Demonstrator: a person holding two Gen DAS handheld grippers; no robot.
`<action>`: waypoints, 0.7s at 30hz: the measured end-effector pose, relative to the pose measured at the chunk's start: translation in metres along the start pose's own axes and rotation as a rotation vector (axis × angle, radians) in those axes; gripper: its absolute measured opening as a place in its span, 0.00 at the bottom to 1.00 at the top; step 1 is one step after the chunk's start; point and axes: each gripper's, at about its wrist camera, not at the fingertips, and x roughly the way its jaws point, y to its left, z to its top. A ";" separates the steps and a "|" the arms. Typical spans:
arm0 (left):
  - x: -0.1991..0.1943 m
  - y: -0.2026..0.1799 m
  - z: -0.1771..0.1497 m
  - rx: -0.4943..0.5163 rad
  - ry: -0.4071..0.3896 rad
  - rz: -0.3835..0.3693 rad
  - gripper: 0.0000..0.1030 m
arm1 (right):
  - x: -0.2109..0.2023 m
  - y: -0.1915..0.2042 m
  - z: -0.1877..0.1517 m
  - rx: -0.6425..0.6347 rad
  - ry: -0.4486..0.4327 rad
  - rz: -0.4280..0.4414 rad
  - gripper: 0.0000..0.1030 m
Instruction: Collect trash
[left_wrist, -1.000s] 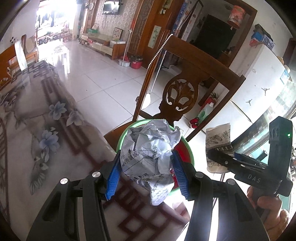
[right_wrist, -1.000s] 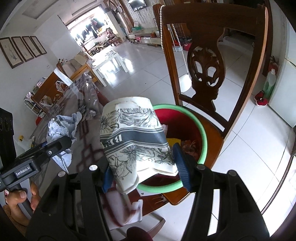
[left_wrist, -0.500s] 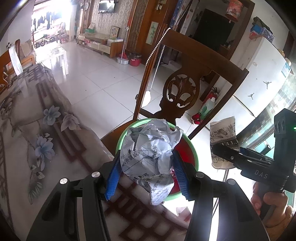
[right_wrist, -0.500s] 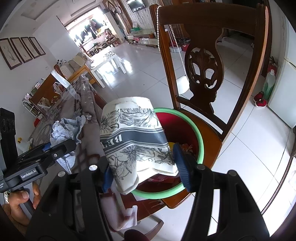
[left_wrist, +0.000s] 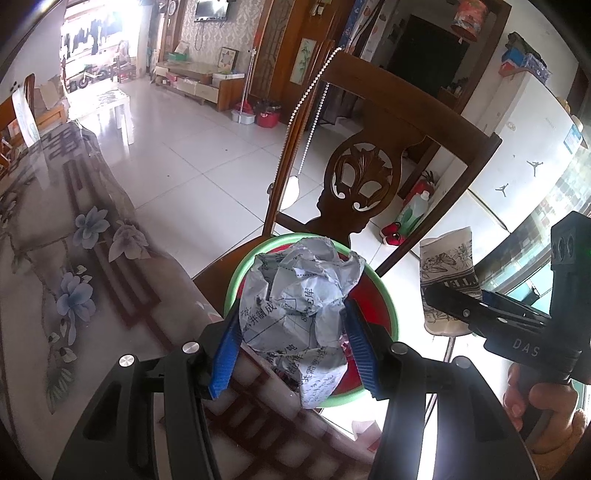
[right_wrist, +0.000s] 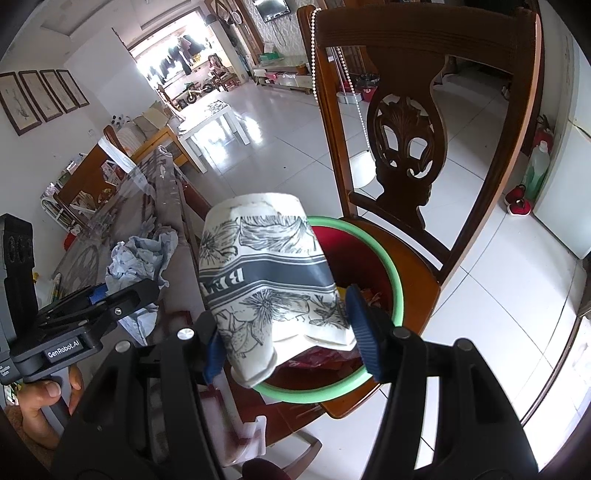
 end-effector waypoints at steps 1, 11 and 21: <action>0.000 0.000 0.000 0.000 0.000 -0.001 0.50 | 0.001 0.000 0.000 0.000 0.001 -0.001 0.55; -0.001 0.005 0.003 -0.030 -0.020 -0.013 0.70 | 0.006 0.000 0.002 -0.006 0.004 -0.017 0.55; -0.015 0.014 0.004 -0.066 -0.056 0.000 0.85 | 0.011 0.004 0.003 0.014 -0.009 -0.032 0.78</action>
